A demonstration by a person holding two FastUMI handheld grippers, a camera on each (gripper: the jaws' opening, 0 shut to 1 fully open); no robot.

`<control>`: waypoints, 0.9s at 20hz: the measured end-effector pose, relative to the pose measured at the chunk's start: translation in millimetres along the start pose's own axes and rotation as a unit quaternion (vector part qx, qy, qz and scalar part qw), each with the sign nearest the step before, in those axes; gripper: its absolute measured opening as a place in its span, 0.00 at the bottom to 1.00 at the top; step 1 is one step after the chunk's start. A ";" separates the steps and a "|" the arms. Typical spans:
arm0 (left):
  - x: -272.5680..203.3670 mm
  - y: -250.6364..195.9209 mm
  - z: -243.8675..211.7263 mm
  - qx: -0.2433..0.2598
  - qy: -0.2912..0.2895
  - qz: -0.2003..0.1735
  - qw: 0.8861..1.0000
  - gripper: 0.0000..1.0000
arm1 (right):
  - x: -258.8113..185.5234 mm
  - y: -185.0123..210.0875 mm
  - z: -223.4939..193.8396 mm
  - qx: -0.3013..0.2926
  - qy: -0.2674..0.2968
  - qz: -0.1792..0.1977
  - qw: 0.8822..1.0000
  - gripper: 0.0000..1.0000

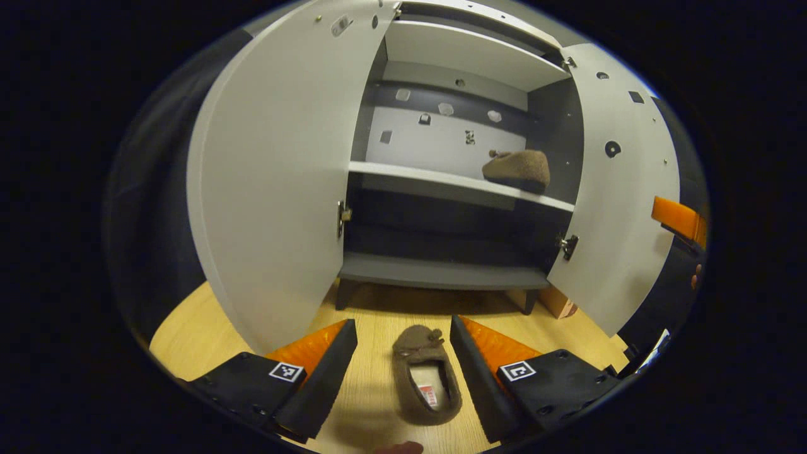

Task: Grab one shoe with the right hand and put it into the shoe cabinet, grab the other shoe with the left hand and put it into the shoe cabinet; then close the right door with the right hand and the left door with the left hand.

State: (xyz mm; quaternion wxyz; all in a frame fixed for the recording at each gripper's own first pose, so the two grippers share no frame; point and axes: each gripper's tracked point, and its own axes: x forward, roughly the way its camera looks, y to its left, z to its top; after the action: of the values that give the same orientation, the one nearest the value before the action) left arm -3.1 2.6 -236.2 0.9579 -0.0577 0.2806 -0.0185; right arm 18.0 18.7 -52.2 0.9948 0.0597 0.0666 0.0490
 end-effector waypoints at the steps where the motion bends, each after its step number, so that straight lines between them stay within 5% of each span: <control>1: 6.6 1.6 -18.5 -0.013 0.023 -0.002 1.000 0.97 | -0.2 -1.5 -2.6 -0.001 0.003 -0.001 1.000 0.92; 10: 51.0 18.5 -120.4 -0.001 0.133 0.021 0.991 0.97 | 1.0 -3.6 -16.6 -0.012 0.027 0.002 1.000 0.92; 18: 103.9 31.8 -134.4 0.006 0.143 0.035 0.989 0.97 | 2.2 0.5 -22.8 -0.023 0.037 0.011 0.999 0.92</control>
State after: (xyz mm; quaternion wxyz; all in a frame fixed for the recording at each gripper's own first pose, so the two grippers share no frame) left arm 12.0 13.6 -408.0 0.9082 -0.0388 0.4167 0.0058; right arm 17.0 22.0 -74.9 0.9922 0.0352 0.1011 0.0634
